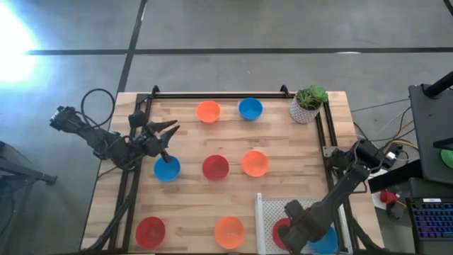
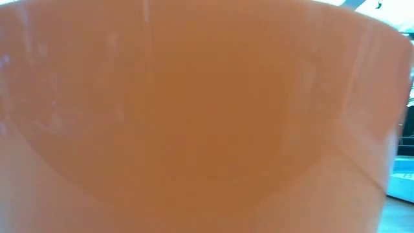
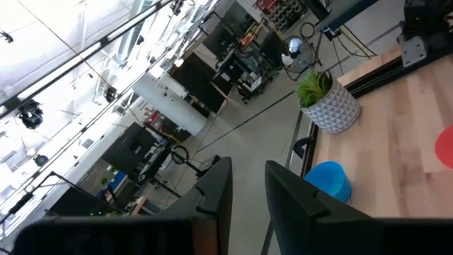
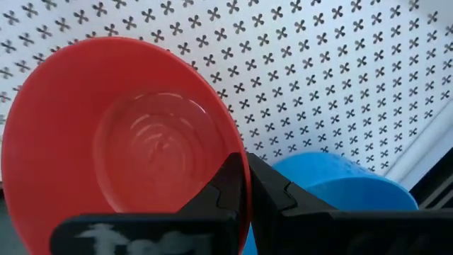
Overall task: Pick & Place Mini bowls
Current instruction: Put the top right red bowl on the shelf
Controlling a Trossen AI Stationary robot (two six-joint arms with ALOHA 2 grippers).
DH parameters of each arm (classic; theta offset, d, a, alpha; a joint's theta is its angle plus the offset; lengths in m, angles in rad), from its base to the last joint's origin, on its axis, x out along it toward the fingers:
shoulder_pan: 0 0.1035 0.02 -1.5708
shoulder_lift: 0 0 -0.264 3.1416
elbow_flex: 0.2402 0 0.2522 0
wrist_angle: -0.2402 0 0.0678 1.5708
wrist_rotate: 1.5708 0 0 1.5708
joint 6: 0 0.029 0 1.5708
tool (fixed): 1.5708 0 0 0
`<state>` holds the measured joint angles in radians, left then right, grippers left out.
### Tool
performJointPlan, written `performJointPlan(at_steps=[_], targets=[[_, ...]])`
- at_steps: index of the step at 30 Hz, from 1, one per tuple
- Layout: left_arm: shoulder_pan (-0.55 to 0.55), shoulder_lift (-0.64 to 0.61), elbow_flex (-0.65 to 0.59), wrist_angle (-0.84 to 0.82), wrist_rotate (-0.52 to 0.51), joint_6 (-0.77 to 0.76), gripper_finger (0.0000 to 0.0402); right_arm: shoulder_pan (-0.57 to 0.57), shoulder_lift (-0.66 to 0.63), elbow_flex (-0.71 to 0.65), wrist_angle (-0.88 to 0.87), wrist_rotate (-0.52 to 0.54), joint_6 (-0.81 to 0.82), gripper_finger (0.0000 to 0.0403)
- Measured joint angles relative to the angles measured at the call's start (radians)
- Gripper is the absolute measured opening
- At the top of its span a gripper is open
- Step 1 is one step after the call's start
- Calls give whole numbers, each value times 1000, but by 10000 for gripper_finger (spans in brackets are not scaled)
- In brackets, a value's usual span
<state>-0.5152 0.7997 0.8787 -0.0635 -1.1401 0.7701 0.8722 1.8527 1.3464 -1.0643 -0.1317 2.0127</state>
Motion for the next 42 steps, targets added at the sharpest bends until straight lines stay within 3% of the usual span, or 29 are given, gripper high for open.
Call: performJointPlan(at_steps=[15, 23, 33, 38, 42], targets=[[0, 16, 0, -72, 59, -102, 85, 28, 45, 2, 9, 106, -11, 9], [0, 16, 0, -72, 62, -99, 85, 27, 43, 2, 33, 102, -35, 11], [0, 16, 0, -72, 63, -98, 85, 26, 43, 2, 37, 95, -59, 78], [0, 16, 0, -72, 63, -96, 85, 19, 39, 9, 31, -24, -136, 105], [0, 16, 0, -72, 62, -96, 85, 7, 33, 33, 21, -29, -195, 113]])
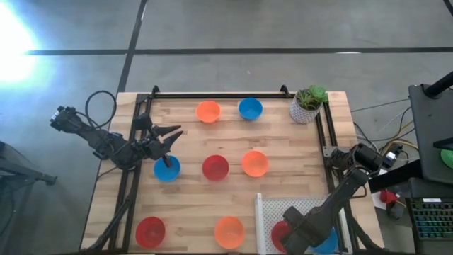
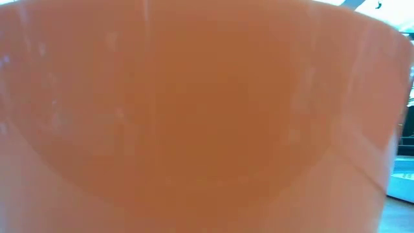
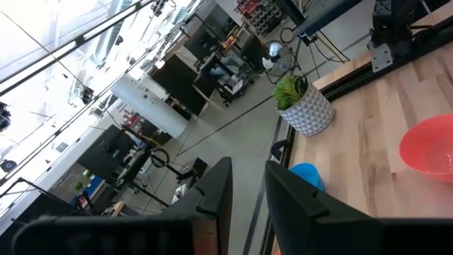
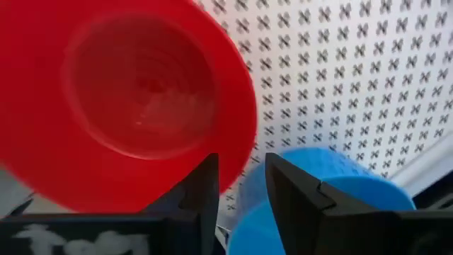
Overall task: Pick & Place Mini bowls
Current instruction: Put the top right red bowl on the shelf
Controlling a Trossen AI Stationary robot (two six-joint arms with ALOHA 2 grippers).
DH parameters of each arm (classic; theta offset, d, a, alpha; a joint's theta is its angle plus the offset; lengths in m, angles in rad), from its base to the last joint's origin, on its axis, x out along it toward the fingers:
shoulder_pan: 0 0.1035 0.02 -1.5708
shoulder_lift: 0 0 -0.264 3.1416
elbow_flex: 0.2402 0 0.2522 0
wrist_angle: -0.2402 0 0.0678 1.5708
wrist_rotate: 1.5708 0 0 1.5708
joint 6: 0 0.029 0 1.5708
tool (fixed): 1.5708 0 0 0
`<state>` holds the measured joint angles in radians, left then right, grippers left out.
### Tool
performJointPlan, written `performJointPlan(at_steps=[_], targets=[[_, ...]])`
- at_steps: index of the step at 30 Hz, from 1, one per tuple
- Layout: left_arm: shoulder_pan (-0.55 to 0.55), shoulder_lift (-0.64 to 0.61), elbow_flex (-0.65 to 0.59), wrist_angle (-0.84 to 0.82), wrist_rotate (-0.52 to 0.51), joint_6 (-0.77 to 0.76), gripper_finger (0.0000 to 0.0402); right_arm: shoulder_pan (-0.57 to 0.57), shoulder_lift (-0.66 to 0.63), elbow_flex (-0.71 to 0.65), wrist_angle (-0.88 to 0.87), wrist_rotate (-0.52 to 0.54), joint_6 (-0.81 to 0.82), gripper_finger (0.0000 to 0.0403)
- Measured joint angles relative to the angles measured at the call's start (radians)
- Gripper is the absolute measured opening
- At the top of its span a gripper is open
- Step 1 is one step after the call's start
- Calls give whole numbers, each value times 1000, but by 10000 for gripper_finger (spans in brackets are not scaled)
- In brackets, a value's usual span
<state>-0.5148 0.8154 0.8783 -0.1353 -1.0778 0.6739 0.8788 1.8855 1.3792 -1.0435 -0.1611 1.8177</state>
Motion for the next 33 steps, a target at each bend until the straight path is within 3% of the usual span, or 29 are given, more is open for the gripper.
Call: performJointPlan(at_steps=[5, 8, 19, 24, 33], targets=[[0, 0, 0, 0, 0, 0, 85, -23, -24, 17, -1, 16, -48, 109], [0, 0, 0, 0, 0, 0, 85, -31, -30, 17, -15, 76, -73, 103], [0, 0, 0, -2, 0, 1, 85, -46, -33, -7, -102, 421, 25, 85], [0, 0, 0, -9, 0, 1, 85, -51, -24, -30, -45, 414, 30, 77], [0, 0, 0, -10, 0, 5, 85, -50, -24, -43, 31, 276, 12, 74]])
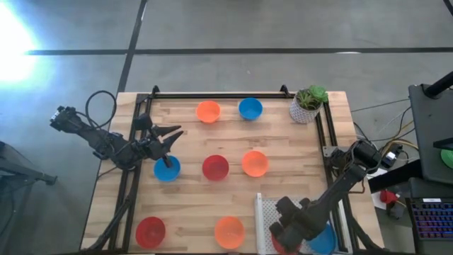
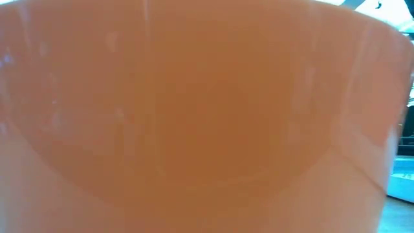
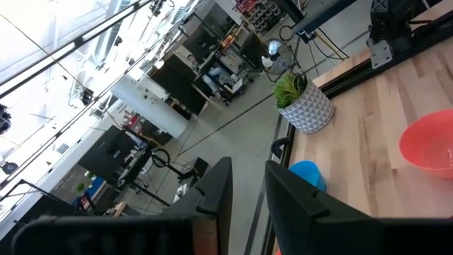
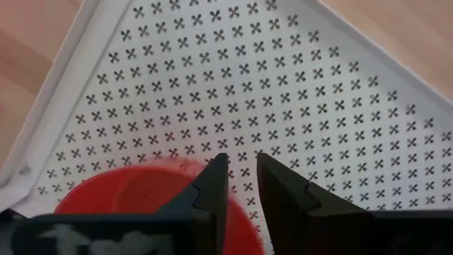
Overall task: Pick & Place Mini bowls
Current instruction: Put the top right red bowl on the shelf, then put the middle orange bowl on the shelf
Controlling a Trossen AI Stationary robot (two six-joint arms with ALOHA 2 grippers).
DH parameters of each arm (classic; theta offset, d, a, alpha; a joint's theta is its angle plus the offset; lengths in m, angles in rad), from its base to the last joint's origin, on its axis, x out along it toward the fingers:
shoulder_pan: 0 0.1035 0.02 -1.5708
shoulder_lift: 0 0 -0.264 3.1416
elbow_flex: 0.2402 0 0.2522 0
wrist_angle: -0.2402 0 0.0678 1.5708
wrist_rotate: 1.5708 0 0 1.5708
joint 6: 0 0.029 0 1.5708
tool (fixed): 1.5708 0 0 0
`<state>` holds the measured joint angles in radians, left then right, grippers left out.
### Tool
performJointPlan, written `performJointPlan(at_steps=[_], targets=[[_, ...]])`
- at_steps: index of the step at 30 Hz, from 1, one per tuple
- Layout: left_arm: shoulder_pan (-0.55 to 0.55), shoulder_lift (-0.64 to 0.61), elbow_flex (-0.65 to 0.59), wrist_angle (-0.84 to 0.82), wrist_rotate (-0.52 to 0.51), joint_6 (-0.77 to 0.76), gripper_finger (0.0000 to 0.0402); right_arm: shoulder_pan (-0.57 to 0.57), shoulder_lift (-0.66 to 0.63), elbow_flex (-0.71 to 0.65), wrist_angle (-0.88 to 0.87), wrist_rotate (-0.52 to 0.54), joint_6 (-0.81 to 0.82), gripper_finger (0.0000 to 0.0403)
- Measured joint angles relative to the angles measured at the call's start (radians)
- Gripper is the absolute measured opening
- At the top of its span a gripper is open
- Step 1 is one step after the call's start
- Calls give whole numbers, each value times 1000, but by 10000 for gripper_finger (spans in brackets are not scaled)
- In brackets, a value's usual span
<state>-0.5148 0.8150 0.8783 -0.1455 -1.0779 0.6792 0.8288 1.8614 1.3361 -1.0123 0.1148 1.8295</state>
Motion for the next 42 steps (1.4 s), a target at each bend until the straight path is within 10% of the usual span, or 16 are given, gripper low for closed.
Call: performJointPlan(at_steps=[15, 30, 42], targets=[[0, 0, 0, -32, -21, 9, 85, 0, -13, 0, -4, 97, -4, 68], [2, 0, 0, -331, -124, -382, 85, 0, -171, 1, -111, 495, -221, 63], [2, 0, 0, -475, 79, -686, 85, -18, -289, -3, -114, 835, -370, 68]])
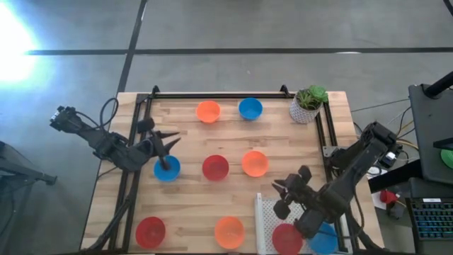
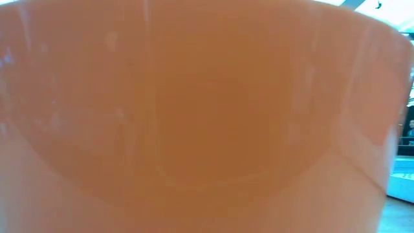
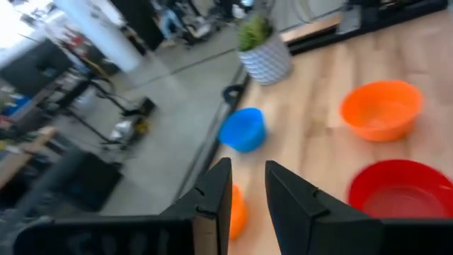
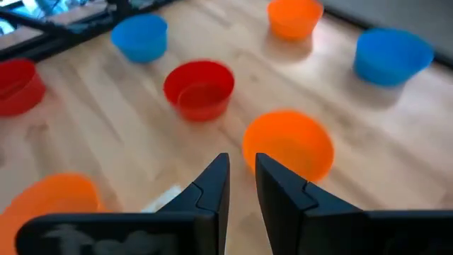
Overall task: Pick & Place Mini bowls
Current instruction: Put the middle orange bowl on the shelf
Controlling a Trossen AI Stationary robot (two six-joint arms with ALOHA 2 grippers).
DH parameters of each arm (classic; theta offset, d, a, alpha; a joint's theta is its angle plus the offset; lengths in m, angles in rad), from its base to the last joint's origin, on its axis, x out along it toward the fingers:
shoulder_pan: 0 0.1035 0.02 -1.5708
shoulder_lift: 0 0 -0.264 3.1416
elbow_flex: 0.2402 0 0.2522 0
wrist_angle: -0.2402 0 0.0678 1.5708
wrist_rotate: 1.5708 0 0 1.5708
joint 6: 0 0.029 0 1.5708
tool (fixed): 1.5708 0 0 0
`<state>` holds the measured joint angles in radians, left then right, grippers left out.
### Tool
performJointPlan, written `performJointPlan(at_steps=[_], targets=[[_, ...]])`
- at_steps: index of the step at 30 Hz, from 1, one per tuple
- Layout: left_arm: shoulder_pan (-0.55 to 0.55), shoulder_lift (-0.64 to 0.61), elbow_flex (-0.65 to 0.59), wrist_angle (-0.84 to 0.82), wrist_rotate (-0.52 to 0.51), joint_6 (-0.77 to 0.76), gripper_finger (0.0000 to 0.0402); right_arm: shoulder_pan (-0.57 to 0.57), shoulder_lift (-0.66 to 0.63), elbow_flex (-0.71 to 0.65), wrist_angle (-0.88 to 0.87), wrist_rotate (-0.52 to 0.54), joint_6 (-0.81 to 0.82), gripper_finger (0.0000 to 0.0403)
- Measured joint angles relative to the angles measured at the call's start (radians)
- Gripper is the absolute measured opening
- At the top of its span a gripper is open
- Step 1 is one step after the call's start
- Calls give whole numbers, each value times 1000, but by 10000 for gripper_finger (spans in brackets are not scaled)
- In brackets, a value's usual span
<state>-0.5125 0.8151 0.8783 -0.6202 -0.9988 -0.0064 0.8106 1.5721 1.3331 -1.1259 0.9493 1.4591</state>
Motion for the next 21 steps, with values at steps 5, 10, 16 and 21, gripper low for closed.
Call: performJointPlan(at_steps=[5, 10, 16, 21], targets=[[0, 2, 0, -47, 97, -64, 85, -56, -10, -1, 0, 30, -35, 79], [0, 4, 0, -88, 159, -109, 85, -149, -13, -1, -1, -11, -113, 94], [-1, 8, 0, -95, 172, -125, 85, -275, -14, -1, -1, -121, -209, 118], [-1, 8, 0, -96, 172, -126, 85, -359, -14, -2, -1, -230, -266, 135]])
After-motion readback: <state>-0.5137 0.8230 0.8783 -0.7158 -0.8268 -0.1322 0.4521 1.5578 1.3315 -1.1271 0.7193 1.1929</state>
